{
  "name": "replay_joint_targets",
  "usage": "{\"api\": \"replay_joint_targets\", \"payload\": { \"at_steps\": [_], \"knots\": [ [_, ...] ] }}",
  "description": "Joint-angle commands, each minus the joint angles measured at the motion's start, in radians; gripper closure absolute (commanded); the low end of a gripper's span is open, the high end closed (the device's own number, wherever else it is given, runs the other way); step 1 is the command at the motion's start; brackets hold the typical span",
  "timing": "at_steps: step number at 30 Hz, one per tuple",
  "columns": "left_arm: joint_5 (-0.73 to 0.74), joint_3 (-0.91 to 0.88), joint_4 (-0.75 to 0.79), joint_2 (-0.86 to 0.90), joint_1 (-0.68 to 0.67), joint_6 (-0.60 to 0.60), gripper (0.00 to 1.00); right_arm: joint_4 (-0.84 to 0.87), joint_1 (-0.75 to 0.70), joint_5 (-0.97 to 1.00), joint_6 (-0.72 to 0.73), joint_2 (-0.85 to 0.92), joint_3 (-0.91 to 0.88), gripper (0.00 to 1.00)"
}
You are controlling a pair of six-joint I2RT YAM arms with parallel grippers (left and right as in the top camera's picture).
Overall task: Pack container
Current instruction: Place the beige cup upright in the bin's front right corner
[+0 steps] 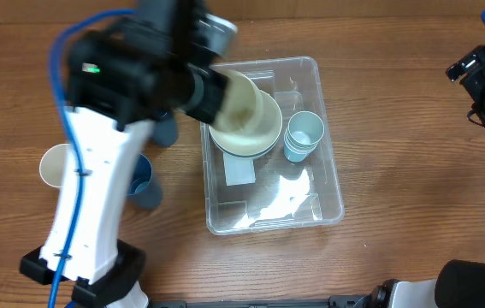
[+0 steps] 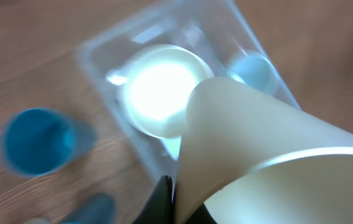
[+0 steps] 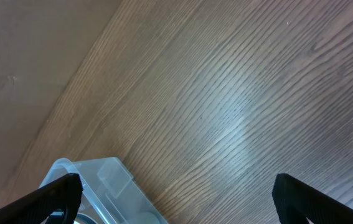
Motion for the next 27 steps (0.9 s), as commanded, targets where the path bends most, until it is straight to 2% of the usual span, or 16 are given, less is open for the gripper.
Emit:
{"api": "replay_joint_targets", "payload": {
  "at_steps": [1,7,18,27],
  "knots": [
    [-0.027,-0.081,-0.002,0.007,-0.134,0.033,0.96,0.003,0.0,0.002,0.005,-0.008,0.005,0.0],
    [-0.027,-0.247,0.068,0.007,-0.237,0.033,0.96,0.003,0.0,0.002,0.005,-0.008,0.005,0.0],
    [-0.026,-0.664,0.459,0.007,-0.252,0.014,0.96,0.003,0.0,0.002,0.005,-0.008,0.005,0.0],
    [-0.023,-0.787,0.66,0.008,-0.27,-0.013,0.95,0.003,0.0,0.002,0.005,-0.008,0.005,0.0]
  ]
}}
